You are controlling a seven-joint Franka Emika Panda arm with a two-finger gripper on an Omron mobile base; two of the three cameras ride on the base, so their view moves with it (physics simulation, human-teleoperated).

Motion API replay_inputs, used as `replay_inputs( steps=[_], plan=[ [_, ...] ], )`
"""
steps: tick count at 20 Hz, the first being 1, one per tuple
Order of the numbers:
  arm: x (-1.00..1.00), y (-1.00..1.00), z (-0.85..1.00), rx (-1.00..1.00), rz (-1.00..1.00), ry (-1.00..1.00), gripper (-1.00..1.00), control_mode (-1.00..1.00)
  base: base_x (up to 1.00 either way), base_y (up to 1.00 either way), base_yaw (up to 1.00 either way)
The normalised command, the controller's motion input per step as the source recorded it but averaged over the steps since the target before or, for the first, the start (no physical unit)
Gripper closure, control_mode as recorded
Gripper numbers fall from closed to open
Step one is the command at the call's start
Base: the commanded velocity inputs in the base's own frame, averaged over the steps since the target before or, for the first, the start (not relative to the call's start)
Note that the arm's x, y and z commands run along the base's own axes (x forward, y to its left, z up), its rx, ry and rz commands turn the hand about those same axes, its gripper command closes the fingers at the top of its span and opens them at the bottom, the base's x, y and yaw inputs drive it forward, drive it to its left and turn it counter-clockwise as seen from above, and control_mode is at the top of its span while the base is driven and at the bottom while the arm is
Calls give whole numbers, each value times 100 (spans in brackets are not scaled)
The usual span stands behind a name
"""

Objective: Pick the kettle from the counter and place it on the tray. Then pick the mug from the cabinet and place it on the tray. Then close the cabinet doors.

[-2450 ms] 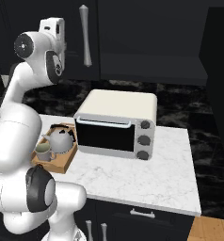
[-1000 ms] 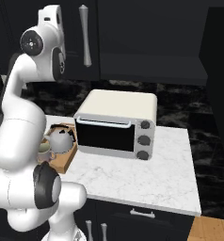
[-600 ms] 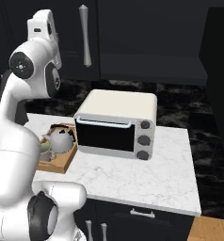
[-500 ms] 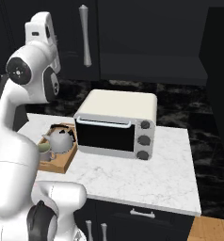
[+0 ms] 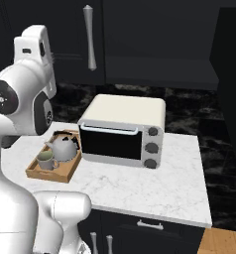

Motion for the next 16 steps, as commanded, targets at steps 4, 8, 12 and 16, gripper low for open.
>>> replay_inputs(
  steps=[4, 8, 12, 16],
  plan=[
    [-9, -24, 0, 21, 0, 4, 100, -100, 0, 0, 0],
    [-8, -31, -12, 20, 0, 8, 100, -100, 0, 0, 0],
    [-20, -41, -52, 40, 0, 11, 100, -100, 0, 0, 0],
    [-7, -27, -68, 54, -2, 1, 100, -100, 0, 0, 0]
  ],
)
